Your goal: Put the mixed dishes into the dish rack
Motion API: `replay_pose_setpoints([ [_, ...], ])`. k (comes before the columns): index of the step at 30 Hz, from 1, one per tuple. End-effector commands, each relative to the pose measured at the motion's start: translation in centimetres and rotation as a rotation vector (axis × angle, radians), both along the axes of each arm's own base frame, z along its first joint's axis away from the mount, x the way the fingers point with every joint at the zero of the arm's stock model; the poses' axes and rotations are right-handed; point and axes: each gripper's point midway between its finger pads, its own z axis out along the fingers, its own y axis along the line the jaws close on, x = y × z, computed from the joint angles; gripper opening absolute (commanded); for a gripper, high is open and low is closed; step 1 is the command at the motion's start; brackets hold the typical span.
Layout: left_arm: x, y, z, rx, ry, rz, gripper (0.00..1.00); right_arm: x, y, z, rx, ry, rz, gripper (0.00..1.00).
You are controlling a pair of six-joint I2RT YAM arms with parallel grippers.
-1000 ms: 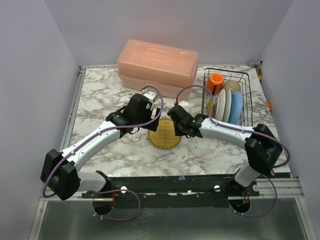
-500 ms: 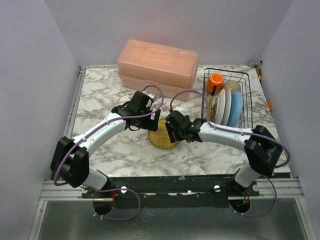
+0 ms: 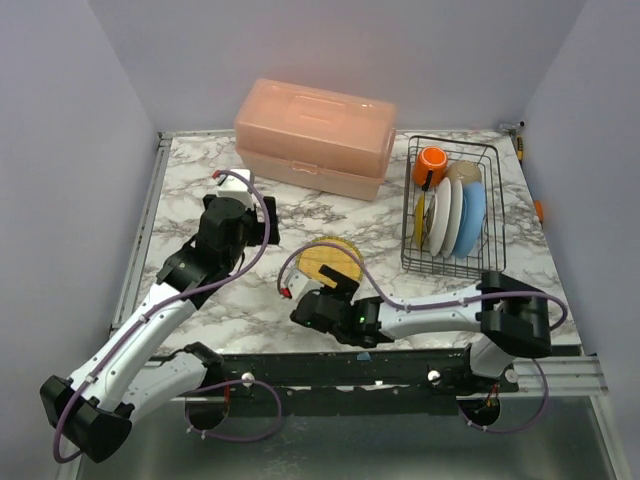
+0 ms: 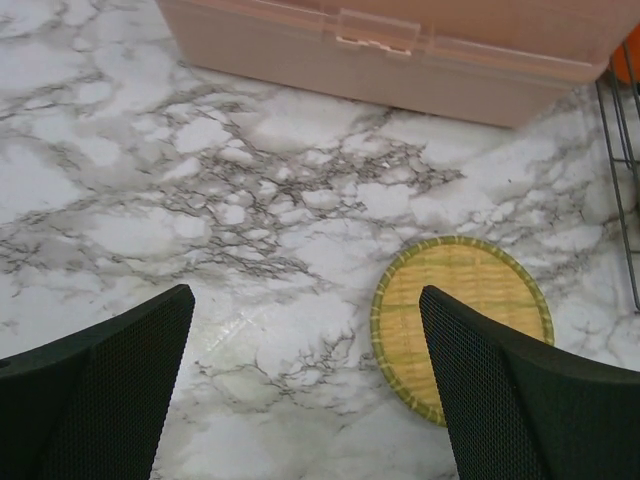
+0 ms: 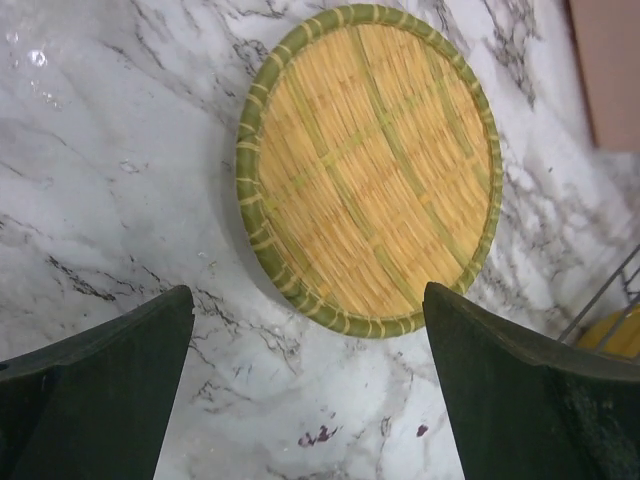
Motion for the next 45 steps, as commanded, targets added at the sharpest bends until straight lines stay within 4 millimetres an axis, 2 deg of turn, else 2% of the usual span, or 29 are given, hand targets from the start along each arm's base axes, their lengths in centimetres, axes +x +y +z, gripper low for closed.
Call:
replay_pose_setpoints([
  [1,0.5,4.0,1.6,0.015,-0.112,0.212,0.94,1.0,0.7,0.3,-0.191,-0.279,0.042,0.98],
  [5,0.0,5.0,2.7,-0.015,-0.162,0.248,0.94,0.7,2.0,0.2,-0.251,-0.376,0.07,0.94],
  [11,-0.6,5.3,3.7,-0.046,-0.205,0.245,0.93,1.4,1.9,-2.3,-0.449,-0.443,0.099,0.91],
  [15,-0.8,5.4,4.0,-0.054,-0.214,0.246,0.93,1.6,1.9,-3.0,-0.515,-0.48,0.123,0.9],
  [20,-0.9,5.2,4.2,-0.064,-0.217,0.233,0.93,1.8,2.1,-4.6,-0.602,-0.485,0.167,0.77],
  [26,-1.0,5.2,4.2,-0.068,-0.218,0.228,0.93,2.8,2.0,-5.7,-0.625,-0.472,0.15,0.76],
  [30,-1.0,5.1,4.3,-0.07,-0.22,0.221,0.92,3.5,2.1,-5.9,-0.633,-0.469,0.133,0.69],
  [33,-1.0,5.0,4.3,-0.069,-0.219,0.218,0.93,3.9,2.3,-6.0,-0.629,-0.468,0.121,0.5],
  [35,-1.0,4.9,4.3,-0.068,-0.218,0.214,0.93,3.9,2.6,-5.7,-0.613,-0.469,0.115,0.44],
  [38,-1.0,4.9,4.2,-0.068,-0.218,0.213,0.93,3.9,2.9,-4.9,-0.582,-0.468,0.109,0.29],
  [43,-1.1,4.9,4.3,-0.072,-0.218,0.212,0.92,4.1,3.4,-3.2,-0.555,-0.486,0.08,0.18],
  [45,-1.1,5.0,4.2,-0.073,-0.221,0.215,0.92,4.2,3.5,-2.1,-0.536,-0.496,0.064,0.01],
])
